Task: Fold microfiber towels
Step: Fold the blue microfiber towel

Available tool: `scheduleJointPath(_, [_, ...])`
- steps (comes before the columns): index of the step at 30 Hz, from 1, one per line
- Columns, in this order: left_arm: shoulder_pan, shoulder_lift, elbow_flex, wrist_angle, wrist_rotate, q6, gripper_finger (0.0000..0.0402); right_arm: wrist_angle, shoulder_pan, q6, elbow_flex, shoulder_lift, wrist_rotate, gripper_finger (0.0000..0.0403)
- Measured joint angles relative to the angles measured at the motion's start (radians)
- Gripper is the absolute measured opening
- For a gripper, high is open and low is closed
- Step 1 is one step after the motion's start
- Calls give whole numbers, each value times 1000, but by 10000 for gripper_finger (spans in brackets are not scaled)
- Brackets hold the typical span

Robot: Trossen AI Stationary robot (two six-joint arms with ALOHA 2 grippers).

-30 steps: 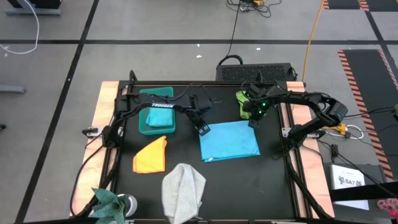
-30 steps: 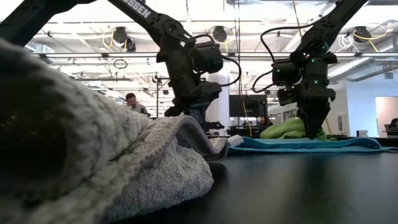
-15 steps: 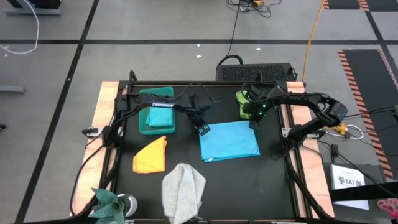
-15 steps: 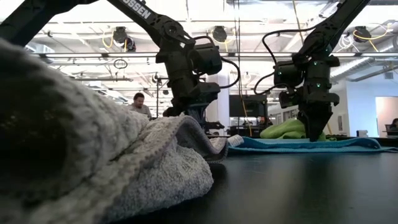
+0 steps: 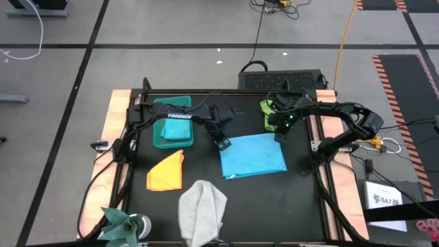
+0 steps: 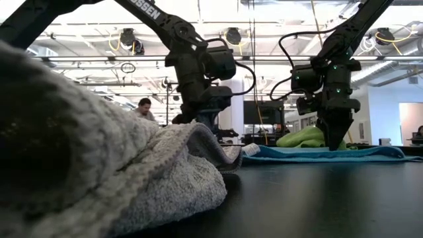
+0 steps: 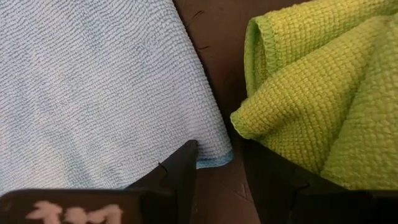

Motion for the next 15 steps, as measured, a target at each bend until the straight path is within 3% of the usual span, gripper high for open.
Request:
scheduleJointPath(4, [-5, 0, 0, -9, -47, -13, 88, 0, 0, 0, 0, 0, 1, 106])
scheduleJointPath(10, [-15, 0, 0, -11, -92, -37, 85, 6, 0, 0, -1, 0, 1, 20])
scheduleJointPath(15, [-29, 0, 0, 6, -92, -34, 38, 11, 0, 5, -1, 0, 1, 10])
